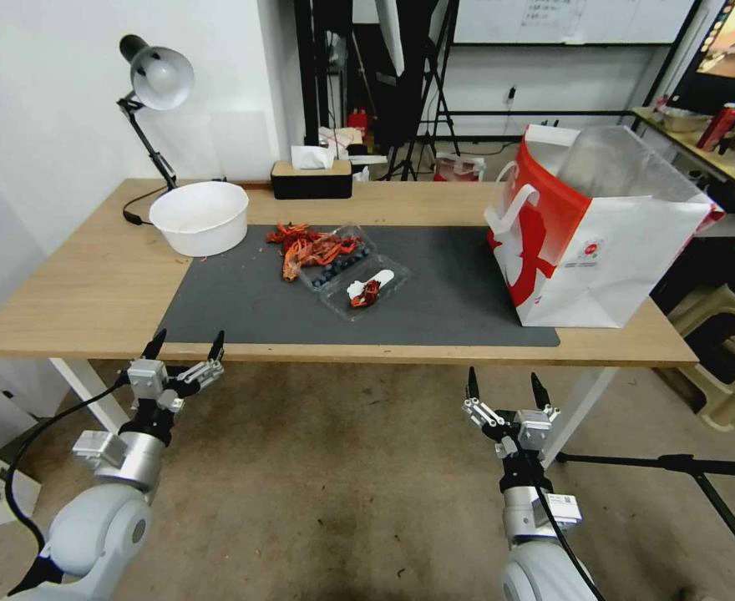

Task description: Pick up the trash from the table and place it into the takeout bag.

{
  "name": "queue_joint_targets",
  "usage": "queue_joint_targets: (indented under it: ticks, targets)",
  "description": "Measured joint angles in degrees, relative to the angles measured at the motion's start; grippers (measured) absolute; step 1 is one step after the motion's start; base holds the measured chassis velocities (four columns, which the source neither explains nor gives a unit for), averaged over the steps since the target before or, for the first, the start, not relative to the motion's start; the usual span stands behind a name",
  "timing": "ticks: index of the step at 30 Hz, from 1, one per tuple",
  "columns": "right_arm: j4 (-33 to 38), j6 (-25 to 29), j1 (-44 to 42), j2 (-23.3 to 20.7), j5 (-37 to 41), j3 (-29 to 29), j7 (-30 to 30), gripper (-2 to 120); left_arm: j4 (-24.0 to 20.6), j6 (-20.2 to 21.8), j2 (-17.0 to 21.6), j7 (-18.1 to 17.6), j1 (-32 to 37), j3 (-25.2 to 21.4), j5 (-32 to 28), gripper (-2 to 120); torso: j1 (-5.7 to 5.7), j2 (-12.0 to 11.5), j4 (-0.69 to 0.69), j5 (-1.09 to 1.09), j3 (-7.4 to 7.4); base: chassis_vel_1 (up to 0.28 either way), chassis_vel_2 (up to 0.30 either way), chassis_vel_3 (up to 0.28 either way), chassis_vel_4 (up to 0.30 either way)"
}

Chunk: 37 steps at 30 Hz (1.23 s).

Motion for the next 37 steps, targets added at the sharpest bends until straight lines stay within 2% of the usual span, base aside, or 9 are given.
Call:
queue_joint_targets:
  ticks: [37]
  targets:
    - [0.2,0.0,-0.1,-0.1,0.1,-0.1,-0.2,100,-0.5,-0.5,-0.3,0.1,1.6,-0.6,1.1,100,0.0,0.0,0.0,0.0,0.0,0.0,0.0,0.0,0.0]
